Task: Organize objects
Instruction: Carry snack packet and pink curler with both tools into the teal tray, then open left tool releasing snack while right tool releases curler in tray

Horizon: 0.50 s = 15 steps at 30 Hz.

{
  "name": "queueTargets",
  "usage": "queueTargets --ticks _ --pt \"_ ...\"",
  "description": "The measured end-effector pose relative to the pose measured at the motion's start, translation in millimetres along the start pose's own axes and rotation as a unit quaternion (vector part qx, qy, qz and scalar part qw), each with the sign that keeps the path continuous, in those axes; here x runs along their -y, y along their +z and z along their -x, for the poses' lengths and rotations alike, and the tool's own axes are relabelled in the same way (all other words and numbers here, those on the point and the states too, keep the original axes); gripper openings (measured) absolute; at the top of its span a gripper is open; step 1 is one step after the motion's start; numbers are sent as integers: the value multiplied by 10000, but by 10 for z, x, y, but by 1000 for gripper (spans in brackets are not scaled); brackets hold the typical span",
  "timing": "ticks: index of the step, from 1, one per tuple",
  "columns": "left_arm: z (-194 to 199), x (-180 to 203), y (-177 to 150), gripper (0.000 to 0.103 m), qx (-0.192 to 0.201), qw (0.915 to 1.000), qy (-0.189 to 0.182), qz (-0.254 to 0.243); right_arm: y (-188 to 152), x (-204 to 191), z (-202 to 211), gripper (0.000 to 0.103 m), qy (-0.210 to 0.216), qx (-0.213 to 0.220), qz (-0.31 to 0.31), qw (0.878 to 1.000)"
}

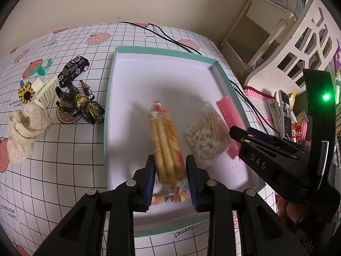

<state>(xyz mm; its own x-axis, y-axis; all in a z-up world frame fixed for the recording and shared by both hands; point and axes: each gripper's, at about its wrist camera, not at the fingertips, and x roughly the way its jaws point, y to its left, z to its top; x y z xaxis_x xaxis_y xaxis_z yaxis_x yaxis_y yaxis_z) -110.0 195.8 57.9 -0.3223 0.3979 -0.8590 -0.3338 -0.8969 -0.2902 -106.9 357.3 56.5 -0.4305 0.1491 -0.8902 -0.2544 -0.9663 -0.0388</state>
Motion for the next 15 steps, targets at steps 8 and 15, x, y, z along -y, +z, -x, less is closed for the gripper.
queueTargets --ticks 8,15 --pt "99 -76 41 38 148 9999 -52 72 -14 -19 -2 41 -29 4 -21 10000" --pt "231 -282 76 40 304 9991 -50 285 4 -47 36 50 -33 86 -29 10000"
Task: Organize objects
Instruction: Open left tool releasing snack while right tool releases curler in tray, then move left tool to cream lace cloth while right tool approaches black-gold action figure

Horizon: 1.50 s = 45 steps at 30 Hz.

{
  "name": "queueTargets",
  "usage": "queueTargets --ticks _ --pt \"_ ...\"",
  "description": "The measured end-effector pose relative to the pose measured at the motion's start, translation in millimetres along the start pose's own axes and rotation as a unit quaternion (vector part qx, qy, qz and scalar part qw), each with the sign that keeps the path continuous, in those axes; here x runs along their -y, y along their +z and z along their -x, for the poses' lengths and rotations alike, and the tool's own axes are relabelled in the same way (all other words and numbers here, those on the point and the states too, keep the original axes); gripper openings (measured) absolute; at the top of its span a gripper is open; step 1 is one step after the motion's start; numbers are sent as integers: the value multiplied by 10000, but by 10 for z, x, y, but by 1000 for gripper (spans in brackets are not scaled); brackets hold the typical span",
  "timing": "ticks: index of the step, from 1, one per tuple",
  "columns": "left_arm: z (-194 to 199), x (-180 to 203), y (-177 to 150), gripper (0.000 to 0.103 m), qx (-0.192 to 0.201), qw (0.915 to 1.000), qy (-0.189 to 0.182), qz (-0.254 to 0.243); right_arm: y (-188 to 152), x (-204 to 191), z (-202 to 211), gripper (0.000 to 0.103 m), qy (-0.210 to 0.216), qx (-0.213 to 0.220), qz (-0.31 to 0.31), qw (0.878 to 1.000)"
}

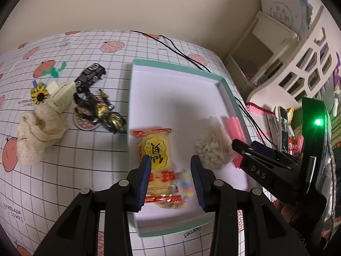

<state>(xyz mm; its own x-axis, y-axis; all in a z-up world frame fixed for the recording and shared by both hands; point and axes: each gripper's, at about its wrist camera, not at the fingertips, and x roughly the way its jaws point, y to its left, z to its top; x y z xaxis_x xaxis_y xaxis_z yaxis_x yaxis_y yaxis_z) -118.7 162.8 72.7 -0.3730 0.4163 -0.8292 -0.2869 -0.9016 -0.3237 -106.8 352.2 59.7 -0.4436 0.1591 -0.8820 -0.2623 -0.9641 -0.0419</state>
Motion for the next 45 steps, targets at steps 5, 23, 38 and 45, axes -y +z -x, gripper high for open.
queueTargets --ticks 5,23,38,45 --pt "69 -126 25 49 87 9998 147 64 27 -53 63 50 45 129 0 9999" --pt "206 -600 52 76 145 9956 784 498 47 -499 187 74 382 434 514 9970" --pt "214 -737 38 98 218 9921 989 736 37 -532 168 103 422 534 599 9959" --pt "259 -887 85 100 341 9898 1018 938 37 -561 160 103 425 598 646 9952"
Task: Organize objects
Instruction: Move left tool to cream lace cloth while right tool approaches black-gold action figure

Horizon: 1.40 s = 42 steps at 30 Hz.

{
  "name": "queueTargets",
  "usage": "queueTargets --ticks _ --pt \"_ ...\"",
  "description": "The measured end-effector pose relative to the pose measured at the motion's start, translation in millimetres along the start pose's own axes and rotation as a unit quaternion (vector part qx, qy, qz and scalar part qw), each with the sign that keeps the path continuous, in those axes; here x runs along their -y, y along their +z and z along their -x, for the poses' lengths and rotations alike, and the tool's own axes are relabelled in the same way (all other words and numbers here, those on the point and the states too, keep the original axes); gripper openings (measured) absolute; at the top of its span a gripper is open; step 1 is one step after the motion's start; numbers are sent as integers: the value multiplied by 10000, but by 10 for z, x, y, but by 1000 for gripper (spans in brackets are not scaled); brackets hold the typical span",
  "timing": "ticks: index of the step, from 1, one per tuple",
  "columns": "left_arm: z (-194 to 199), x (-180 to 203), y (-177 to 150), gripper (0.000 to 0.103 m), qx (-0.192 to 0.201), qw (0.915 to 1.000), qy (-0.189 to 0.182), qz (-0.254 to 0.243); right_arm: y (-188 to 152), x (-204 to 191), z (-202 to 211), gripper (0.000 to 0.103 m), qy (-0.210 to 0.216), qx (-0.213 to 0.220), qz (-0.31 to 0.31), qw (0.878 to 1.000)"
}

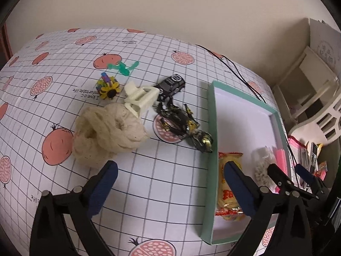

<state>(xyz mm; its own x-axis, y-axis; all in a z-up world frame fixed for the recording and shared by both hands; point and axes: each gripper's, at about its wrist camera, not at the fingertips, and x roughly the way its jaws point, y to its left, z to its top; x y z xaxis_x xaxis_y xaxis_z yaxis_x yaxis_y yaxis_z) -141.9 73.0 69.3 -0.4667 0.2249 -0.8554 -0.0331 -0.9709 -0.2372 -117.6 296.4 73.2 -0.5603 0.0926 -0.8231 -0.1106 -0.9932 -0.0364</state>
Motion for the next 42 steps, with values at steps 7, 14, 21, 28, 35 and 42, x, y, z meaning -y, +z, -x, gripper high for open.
queueTargets --ticks 7,14,21,28,35,42 --pt "100 -172 223 100 294 9991 224 209 214 -87 105 103 156 187 6 9997" --pt "73 -454 447 100 389 9976 392 410 483 -322 79 103 388 267 152 9988" --pt "53 -926 642 100 476 9942 580 766 688 -640 -55 102 747 331 369 9960" --pt "39 -1116 695 100 553 9937 608 760 831 -1065 -85 95 951 448 780 9914" --pt "-81 -1101 625 100 185 9967 228 755 643 -1368 -230 79 1042 298 1300 9856" --pt "-217 -1147 537 100 -174 9961 287 817 504 -1522 -398 65 1092 4 1483 9829"
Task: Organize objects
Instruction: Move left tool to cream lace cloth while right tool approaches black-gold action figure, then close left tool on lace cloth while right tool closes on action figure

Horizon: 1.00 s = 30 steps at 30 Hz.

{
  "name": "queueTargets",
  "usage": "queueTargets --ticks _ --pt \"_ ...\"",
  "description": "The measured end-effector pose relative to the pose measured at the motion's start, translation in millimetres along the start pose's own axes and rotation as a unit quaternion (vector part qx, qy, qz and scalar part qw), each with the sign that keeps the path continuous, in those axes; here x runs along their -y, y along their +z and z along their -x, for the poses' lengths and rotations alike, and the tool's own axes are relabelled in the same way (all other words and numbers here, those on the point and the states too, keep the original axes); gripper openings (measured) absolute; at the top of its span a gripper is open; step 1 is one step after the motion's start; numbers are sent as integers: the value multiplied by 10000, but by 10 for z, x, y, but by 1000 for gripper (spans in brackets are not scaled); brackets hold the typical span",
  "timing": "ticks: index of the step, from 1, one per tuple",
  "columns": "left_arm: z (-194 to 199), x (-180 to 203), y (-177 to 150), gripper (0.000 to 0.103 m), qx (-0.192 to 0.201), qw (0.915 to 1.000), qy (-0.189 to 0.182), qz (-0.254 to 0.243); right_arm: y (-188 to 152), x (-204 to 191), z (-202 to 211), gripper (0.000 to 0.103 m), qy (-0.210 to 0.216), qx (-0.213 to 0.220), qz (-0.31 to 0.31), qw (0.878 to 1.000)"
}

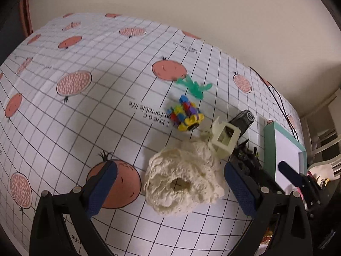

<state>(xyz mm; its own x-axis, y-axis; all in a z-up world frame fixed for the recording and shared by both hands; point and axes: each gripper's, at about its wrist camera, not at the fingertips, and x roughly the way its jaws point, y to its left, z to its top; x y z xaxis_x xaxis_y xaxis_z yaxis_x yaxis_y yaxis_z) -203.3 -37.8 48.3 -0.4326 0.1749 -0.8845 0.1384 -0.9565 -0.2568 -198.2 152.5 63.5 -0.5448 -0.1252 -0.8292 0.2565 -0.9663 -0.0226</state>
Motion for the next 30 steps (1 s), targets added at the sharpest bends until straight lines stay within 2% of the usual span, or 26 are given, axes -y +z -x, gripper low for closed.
queueTargets --ticks 10,14,16,19,24,30 --pt "-175 -14 -57 100 -304 9993 -104 191 -104 -146 -265 60 -60 -369 148 9992" --pt "-193 4 -86 100 -363 9991 -131 201 -100 -176 -247 51 187 -384 135 9990" --pt "-203 13 -99 100 -389 9990 -123 185 -96 -193 -238 51 309 -397 130 9986" --pt "-220 28 -125 99 -427 9990 -62 120 -117 -209 -238 50 237 -421 154 9987" --pt "-250 59 -149 96 -462 9989 49 22 -162 -187 -349 41 229 -645 95 9976" --pt "-309 91 -187 93 -586 9981 184 -72 -189 -160 -357 40 265 -637 -20 9976"
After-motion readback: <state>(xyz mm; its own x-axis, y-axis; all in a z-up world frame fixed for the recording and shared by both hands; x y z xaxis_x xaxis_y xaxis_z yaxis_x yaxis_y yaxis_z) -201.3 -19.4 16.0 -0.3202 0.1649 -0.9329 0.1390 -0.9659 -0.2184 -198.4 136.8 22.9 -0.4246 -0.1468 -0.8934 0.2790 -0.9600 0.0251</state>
